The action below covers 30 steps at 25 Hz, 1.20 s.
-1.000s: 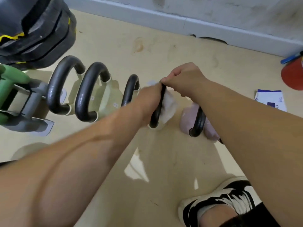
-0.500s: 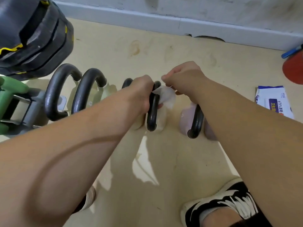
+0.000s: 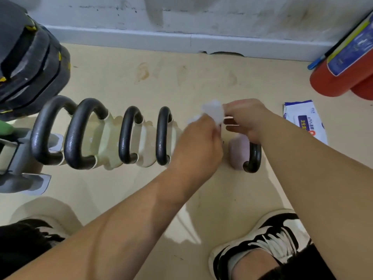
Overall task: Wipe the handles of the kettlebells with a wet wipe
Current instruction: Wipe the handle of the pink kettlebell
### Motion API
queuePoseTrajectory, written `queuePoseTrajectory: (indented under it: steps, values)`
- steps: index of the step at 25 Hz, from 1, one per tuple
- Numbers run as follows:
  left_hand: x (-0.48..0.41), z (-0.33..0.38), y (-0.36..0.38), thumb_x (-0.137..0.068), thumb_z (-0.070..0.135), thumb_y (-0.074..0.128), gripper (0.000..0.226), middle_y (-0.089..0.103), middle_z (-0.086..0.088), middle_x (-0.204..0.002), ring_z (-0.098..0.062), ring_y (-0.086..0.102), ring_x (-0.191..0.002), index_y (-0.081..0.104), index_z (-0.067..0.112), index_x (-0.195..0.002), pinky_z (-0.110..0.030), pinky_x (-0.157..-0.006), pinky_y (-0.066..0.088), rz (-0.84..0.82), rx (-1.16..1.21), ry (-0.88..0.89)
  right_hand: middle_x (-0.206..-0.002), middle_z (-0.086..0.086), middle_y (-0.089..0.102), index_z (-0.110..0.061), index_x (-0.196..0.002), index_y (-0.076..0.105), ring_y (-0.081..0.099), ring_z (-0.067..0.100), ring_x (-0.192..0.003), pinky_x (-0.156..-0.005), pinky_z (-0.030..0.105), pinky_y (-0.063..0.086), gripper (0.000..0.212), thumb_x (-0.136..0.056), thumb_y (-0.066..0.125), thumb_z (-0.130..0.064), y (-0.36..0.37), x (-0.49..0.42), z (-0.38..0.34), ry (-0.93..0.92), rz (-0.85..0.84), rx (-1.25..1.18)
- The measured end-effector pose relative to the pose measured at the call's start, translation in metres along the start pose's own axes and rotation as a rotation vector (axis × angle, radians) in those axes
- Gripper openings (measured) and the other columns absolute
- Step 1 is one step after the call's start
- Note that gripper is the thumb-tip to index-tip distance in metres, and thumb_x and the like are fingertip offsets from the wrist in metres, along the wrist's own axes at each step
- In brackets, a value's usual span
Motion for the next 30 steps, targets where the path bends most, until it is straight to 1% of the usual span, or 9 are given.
queuePoseTrajectory:
  steps: [2,4,7,10,13,19,22,25,30]
  values:
    - [0.013,-0.002,0.045,-0.105,0.041,0.034,0.05,0.047,-0.012,-0.15,-0.026,0.044,-0.139,0.052,0.008,-0.139,-0.036,-0.11,0.041,-0.255,-0.075,0.037,-0.1,0.011,0.075,-0.001,-0.097,0.073,0.072,0.025,-0.091,-0.084,0.039,0.061,0.016,-0.09,0.067,-0.014,-0.001,0.004,0.001,0.008,-0.049,-0.04]
    - [0.032,-0.01,0.055,-0.106,0.049,0.024,0.063,0.021,-0.008,-0.168,-0.019,0.014,-0.156,0.039,0.009,-0.153,-0.036,-0.125,0.02,-0.232,-0.074,0.046,-0.109,0.011,0.075,0.0,-0.107,0.073,0.072,0.023,-0.102,-0.092,0.039,0.059,0.023,-0.093,0.062,-0.014,-0.002,0.005,0.0,0.006,-0.08,-0.017]
    - [0.014,-0.011,0.042,-0.105,0.027,0.041,0.03,0.06,-0.002,-0.13,-0.024,0.057,-0.123,0.067,0.014,-0.109,-0.029,-0.09,0.046,-0.039,-0.098,0.135,-0.109,0.01,0.074,-0.004,-0.104,0.074,0.07,0.019,-0.103,-0.094,0.036,0.056,0.019,-0.092,0.06,-0.01,-0.004,0.01,-0.005,0.011,-0.11,0.036]
    - [-0.053,-0.013,0.043,-0.098,0.016,0.045,0.02,0.06,0.012,-0.087,-0.014,0.063,-0.082,0.063,0.023,-0.094,-0.025,-0.06,0.038,-0.049,-0.089,-0.089,-0.091,0.01,0.068,-0.014,-0.08,0.065,0.065,0.022,-0.085,-0.085,0.032,0.055,0.013,-0.088,0.055,-0.01,0.0,0.016,-0.014,0.061,-0.108,0.038]
    - [-0.071,-0.012,0.057,-0.093,0.011,0.047,0.019,0.062,0.007,-0.088,-0.023,0.063,-0.09,0.062,0.022,-0.098,-0.025,-0.062,0.039,-0.062,0.035,-0.263,-0.078,0.012,0.062,-0.01,-0.074,0.06,0.06,0.025,-0.074,-0.077,0.033,0.054,0.019,-0.088,0.048,-0.007,0.0,0.014,-0.014,0.092,-0.053,-0.135]
    - [0.016,0.005,0.043,-0.097,0.008,0.042,0.046,0.056,0.009,-0.138,-0.015,0.063,-0.109,0.055,0.035,-0.132,-0.009,-0.077,0.043,0.017,0.036,-0.025,-0.091,0.007,0.061,-0.005,-0.104,0.061,0.063,0.026,-0.091,-0.088,0.033,0.055,0.013,-0.097,0.053,-0.011,-0.006,0.017,-0.012,0.051,0.062,-0.036]
    - [-0.02,-0.002,0.041,-0.097,0.013,0.045,0.037,0.065,0.011,-0.09,-0.012,0.065,-0.073,0.046,0.048,-0.107,-0.014,-0.055,0.046,-0.023,0.154,-0.181,-0.094,0.016,0.061,-0.002,-0.108,0.06,0.068,0.037,-0.098,-0.084,0.048,0.062,0.022,-0.086,0.054,-0.004,-0.008,0.02,-0.002,0.098,0.165,-0.102]
    - [-0.071,-0.01,0.043,-0.092,0.014,0.056,0.034,0.061,0.006,-0.099,-0.018,0.065,-0.091,0.057,0.024,-0.125,-0.025,-0.065,0.046,-0.074,0.079,-0.381,-0.094,0.015,0.066,-0.003,-0.107,0.061,0.067,0.031,-0.082,-0.07,0.04,0.061,0.029,-0.08,0.063,-0.014,-0.004,0.024,-0.009,0.042,0.192,0.073]
    - [-0.014,-0.023,0.047,-0.099,0.019,0.045,0.018,0.058,0.021,-0.065,0.001,0.056,-0.065,0.055,0.007,-0.109,-0.014,-0.07,0.044,-0.116,0.241,-0.158,-0.098,0.015,0.072,0.0,-0.109,0.065,0.058,0.024,-0.076,-0.068,0.029,0.044,0.028,-0.085,0.053,-0.007,0.028,0.03,-0.008,0.1,0.033,0.08]
Point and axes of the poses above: each hand's wrist, its own x-axis away from the middle knuckle, its own y-axis out of the palm, z = x × y, the point moved 5 cm from there along -x, towards the middle knuckle
